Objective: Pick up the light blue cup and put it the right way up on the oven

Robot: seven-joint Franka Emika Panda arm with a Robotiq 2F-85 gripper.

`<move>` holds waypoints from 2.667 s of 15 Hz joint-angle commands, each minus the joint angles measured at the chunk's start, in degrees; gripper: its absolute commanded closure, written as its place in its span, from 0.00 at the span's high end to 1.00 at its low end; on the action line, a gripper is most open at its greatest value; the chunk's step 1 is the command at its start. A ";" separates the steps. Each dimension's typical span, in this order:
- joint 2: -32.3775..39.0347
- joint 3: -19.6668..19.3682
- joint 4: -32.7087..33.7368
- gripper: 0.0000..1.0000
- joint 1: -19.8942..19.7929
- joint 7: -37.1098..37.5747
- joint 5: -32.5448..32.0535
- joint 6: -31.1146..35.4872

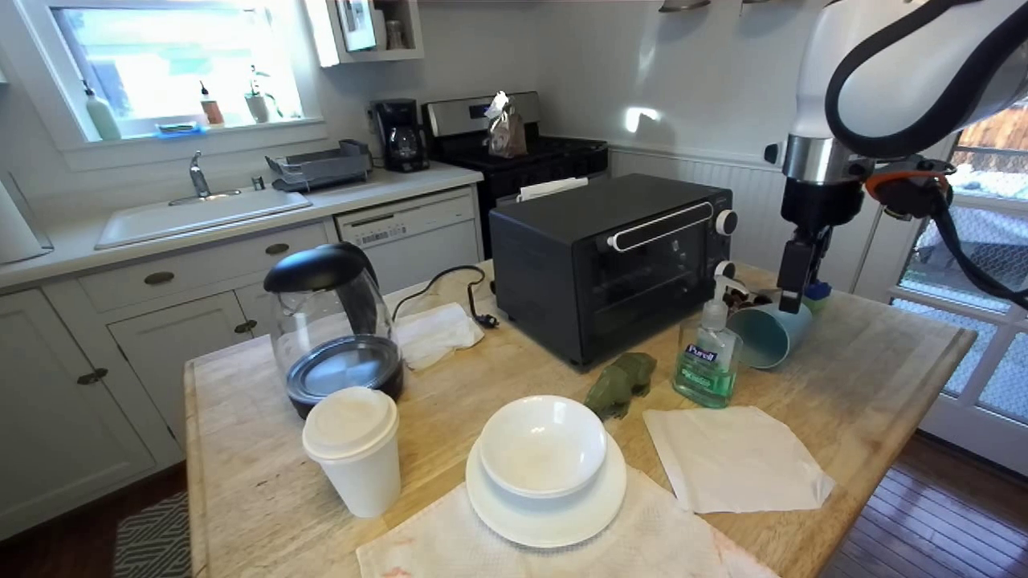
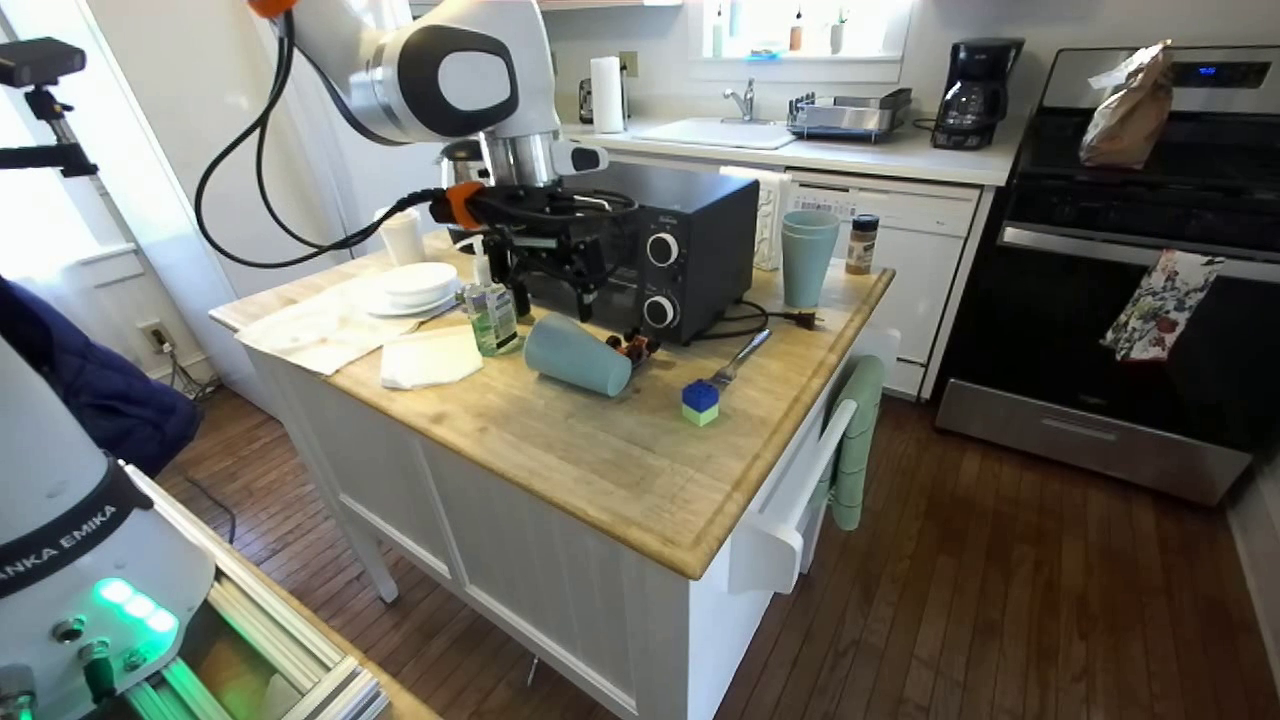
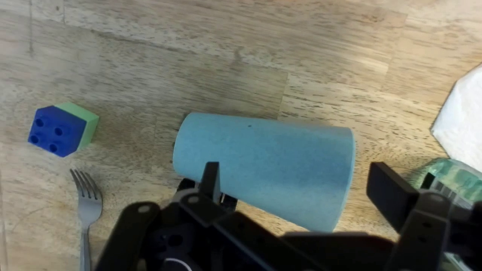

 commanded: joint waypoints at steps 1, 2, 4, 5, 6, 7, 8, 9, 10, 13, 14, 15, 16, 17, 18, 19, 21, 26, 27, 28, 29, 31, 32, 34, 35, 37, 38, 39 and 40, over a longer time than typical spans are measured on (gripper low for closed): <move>-0.60 -0.23 -2.44 1.00 0.85 3.11 -7.27 5.69; -0.57 -0.19 -2.90 1.00 0.98 3.78 -8.36 7.01; -0.77 0.02 -3.76 1.00 1.44 5.67 -9.53 8.61; -0.84 0.21 -4.23 1.00 1.67 6.16 -9.28 9.12; -0.83 0.30 -4.52 1.00 1.90 6.82 -9.41 9.14; -0.69 0.23 -4.62 1.00 2.13 7.77 -9.99 9.15; -0.33 0.03 -4.59 1.00 2.26 9.15 -11.54 9.48; 0.15 -0.42 -4.46 1.00 2.32 11.43 -14.32 10.35; 0.38 -0.79 -4.39 1.00 2.31 13.68 -17.17 11.18; 0.97 -2.08 -3.93 1.00 2.30 20.95 -25.98 11.96; 1.12 -2.37 -3.82 1.00 2.32 22.93 -28.12 12.10; 1.17 -2.51 -3.74 1.00 2.28 24.35 -29.66 12.01; 1.18 -2.45 -3.83 1.00 2.24 25.08 -30.25 11.82; 1.22 -2.49 -3.87 1.00 2.22 26.10 -31.26 11.80; 1.30 -2.48 -3.83 1.00 2.24 26.88 -32.09 11.66; 1.37 -2.43 -3.82 1.00 2.24 27.61 -32.63 11.49; 1.36 -2.50 -4.15 1.00 2.29 29.99 -34.45 11.98; 2.34 -2.50 -4.94 1.00 2.55 36.03 -33.69 14.54; 2.96 -3.04 -4.49 1.00 2.73 38.77 -35.63 15.55; 3.44 -3.58 -4.07 1.00 2.91 41.30 -37.68 16.41; 3.94 -3.65 -3.71 1.00 2.59 44.40 -40.49 17.11; 4.53 -4.32 -3.17 1.00 2.78 49.35 -45.15 17.39; 4.82 -4.44 -2.95 1.00 2.83 51.33 -46.80 17.07; 5.22 -4.35 -2.75 0.95 2.83 54.09 -48.86 16.11; 5.41 -4.28 -2.69 0.88 2.82 55.11 -49.50 15.78; 5.85 -4.15 -2.60 0.76 2.74 56.52 -50.36 15.37; 6.11 -3.97 -2.60 0.64 2.65 56.64 -50.02 15.11; 6.31 -3.93 -2.56 0.56 2.61 56.82 -50.03 15.09; 6.49 -3.87 -2.54 0.50 2.58 56.80 -49.82 15.12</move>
